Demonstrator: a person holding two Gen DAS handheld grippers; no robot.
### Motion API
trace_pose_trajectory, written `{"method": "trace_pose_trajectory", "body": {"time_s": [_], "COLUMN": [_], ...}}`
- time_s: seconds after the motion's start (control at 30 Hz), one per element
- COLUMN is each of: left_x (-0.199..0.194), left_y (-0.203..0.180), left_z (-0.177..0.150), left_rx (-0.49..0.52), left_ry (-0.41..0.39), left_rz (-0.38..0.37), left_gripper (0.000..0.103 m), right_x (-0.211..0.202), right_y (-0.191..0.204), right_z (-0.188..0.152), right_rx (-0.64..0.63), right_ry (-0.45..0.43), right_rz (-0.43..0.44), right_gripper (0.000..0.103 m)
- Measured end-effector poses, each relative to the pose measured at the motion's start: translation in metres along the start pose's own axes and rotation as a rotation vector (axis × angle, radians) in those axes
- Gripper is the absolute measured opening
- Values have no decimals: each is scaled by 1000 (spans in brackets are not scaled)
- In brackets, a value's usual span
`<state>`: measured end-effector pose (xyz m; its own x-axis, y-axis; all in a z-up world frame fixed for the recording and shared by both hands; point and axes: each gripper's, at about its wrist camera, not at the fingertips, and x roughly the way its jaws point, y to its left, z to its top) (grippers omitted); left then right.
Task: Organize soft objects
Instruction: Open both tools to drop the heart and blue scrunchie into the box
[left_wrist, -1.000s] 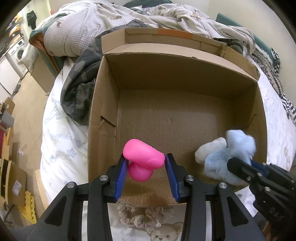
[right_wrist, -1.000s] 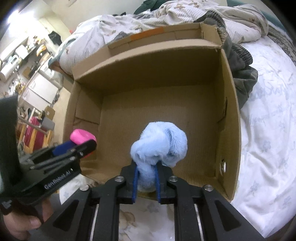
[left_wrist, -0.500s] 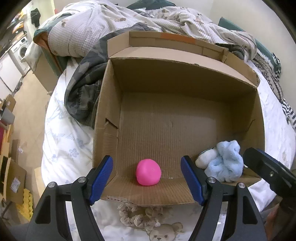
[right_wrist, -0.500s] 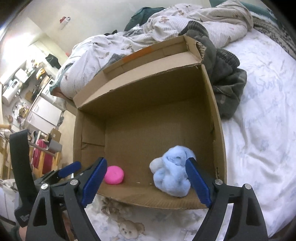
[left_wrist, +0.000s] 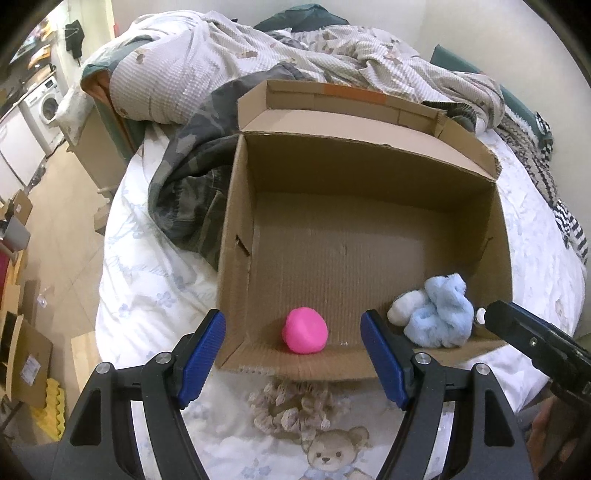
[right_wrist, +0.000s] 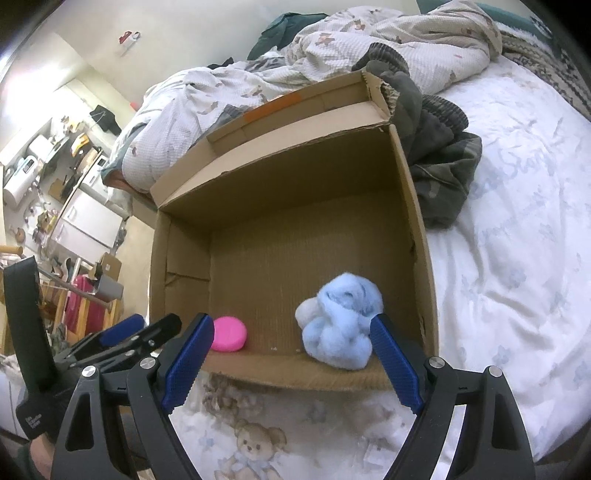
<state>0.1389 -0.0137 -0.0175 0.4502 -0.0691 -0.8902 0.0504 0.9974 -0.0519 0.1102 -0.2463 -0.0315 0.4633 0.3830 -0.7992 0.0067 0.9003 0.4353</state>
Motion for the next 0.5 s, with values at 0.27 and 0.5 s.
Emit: {"method": "trace_pose_trajectory", "body": {"time_s": [0.27,0.5], "left_x": [-18,-30], "left_y": [10,26], "left_z": [-24,-44], "left_rx": [-3,-13], "left_ry": [3,0], "left_rz": [-5,-4], "left_gripper": [73,73], "right_x": [-20,-32], "right_y": [0,-1], "right_z": [-19,-42], "right_rx": [-10,-27], "right_ry": [-3,14], "right_rz": [6,11], "right_gripper": [92,92]}}
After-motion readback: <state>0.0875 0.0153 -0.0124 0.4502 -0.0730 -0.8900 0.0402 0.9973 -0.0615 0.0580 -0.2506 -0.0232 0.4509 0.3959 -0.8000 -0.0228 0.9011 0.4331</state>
